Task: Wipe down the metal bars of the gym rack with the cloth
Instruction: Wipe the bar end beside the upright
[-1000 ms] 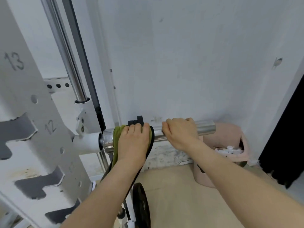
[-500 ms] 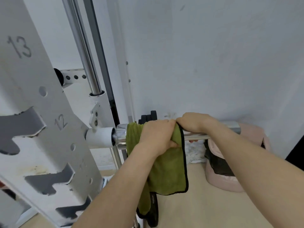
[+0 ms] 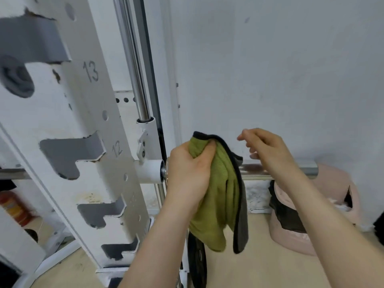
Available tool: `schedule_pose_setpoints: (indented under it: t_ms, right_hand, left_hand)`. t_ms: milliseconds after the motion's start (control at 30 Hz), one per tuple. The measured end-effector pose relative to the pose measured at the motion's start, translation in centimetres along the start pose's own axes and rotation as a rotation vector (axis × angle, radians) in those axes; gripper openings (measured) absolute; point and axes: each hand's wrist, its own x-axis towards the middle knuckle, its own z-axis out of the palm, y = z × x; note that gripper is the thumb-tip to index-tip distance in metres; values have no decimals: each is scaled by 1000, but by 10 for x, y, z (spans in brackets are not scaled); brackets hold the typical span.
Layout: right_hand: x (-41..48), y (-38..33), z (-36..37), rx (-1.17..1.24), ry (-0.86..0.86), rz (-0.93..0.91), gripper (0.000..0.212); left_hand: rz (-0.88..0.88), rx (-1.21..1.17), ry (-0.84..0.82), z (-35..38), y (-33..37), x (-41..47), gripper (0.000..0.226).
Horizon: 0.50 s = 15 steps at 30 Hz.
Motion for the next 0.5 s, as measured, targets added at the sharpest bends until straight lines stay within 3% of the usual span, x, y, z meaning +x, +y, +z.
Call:
schedule_pose_setpoints:
  t_ms: [100,133,233,300,367,433,500]
  right_hand:
    - [-47,-11,18,84,-349,22,52]
    - [-56,-12,25,113,-384,34,56]
    - [-59,-16,37,225,-168,-6,28]
    - [-50,-29,43,341,12,-3,14]
    - [-35,-41,50,379,162,-34,25]
    - [-21,-49,65,267,269,-117,39]
    - [-13,-55,86,117,259,-188,39]
  left_hand:
    - [-93,-236,4,2,2,-4,26]
    - [-134,-306,14,1,1,-6,23]
    - [-209,-534,32,-5,-5,-9,23]
    - [-159,-490,49,-13,-14,-10,25]
    - [-116,-268,116,-21,-33,-9,25]
    - [-141,-49,228,-30,-60,-6,22]
    - [-256,-9,297,-33,-83,-1,17]
